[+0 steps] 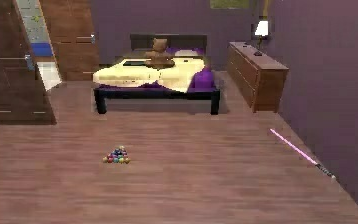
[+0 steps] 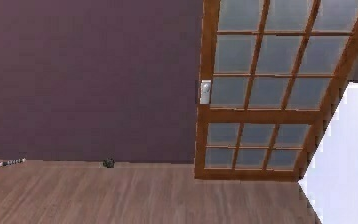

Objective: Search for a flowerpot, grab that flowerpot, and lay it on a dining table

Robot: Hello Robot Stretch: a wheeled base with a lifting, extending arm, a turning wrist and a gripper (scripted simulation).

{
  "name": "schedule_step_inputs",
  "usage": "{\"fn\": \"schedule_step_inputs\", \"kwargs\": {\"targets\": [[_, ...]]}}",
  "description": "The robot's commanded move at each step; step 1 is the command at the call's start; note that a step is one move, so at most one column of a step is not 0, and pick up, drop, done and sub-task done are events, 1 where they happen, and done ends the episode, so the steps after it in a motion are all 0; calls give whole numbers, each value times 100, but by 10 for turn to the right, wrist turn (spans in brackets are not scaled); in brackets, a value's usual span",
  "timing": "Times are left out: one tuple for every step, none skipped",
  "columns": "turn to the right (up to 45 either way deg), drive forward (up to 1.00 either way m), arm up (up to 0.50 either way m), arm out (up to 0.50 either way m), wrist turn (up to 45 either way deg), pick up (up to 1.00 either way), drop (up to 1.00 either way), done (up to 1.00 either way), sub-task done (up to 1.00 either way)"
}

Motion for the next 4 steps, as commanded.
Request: {"fn": "schedule_step_inputs", "kwargs": {"targets": [[-450,0,0,0,0,0,0,0,0],[0,100,0,0,0,0,0,0,0],[-30,0,0,0,0,0,0,0,0],[0,90,0,0,0,0,0,0,0]]}}
